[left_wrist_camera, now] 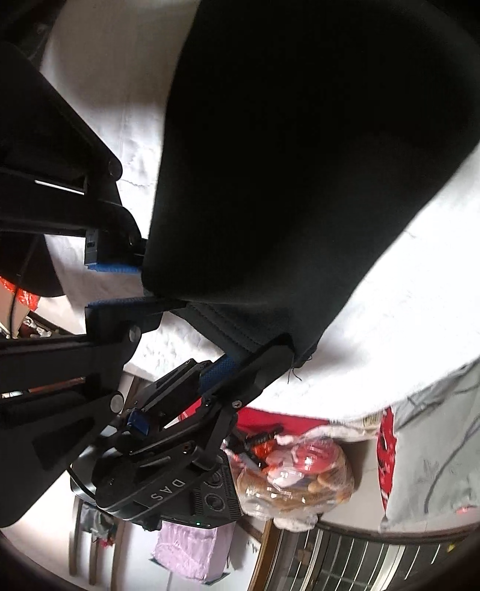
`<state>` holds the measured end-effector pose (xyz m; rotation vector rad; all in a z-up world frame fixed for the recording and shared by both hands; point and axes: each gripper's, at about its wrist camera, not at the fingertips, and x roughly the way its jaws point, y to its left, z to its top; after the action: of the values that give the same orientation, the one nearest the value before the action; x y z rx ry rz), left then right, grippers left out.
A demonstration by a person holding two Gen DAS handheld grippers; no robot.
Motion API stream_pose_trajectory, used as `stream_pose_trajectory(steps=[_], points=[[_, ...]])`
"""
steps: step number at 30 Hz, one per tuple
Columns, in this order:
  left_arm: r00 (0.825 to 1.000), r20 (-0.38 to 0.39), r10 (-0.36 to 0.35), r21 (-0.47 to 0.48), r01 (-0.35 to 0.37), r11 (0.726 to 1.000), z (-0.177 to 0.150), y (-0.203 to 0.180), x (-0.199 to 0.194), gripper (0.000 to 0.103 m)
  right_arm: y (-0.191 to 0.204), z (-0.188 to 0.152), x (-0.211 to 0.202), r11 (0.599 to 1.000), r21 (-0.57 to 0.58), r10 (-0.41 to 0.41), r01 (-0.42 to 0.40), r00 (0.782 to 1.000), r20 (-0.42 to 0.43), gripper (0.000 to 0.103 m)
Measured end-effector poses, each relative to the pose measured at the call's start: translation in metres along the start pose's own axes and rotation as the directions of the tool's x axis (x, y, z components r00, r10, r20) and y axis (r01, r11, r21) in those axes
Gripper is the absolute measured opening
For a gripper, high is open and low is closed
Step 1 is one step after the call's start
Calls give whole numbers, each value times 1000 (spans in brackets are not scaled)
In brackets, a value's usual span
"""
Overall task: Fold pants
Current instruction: 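Lift the black pants bundle with both tools and fold it over onto itself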
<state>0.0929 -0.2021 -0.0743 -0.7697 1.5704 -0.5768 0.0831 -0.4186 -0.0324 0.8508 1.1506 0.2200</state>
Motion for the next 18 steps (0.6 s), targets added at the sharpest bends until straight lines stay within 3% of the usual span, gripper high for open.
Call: stream_pose_trajectory(steps=[9,18], points=[[993,65,-97,-20,98,995,3,20,-59,8,65,-15,-7,996,-90,-27,30,999,30,16],[971,184,-151,-130,176,976,20,91,-131,8,151,-30,50,988,-152,-5,0,999,-32,16]])
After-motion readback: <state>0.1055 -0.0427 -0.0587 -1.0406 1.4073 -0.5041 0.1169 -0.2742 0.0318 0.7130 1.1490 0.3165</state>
